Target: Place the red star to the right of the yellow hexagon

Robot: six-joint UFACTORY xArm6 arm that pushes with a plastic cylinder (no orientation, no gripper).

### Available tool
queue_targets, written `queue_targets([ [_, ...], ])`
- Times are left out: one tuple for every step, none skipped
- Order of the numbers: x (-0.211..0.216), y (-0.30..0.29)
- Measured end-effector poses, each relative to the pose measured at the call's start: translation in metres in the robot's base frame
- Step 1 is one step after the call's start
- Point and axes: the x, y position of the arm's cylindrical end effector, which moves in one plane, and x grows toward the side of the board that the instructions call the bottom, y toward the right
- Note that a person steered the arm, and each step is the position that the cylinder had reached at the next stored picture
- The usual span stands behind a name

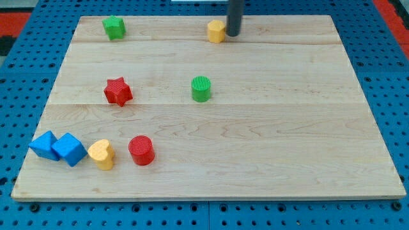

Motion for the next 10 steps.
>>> queue_targets([
  [0.0,-0.018],
  [0.033,0.018],
  [0.046,0.014],
  [0.046,0.012],
  [0.053,-0.056],
  [0.089,-0.117],
  [0.099,-0.219],
  [0.145,-0.24],
  [0.193,-0.206],
  [0.189,-0.138],
])
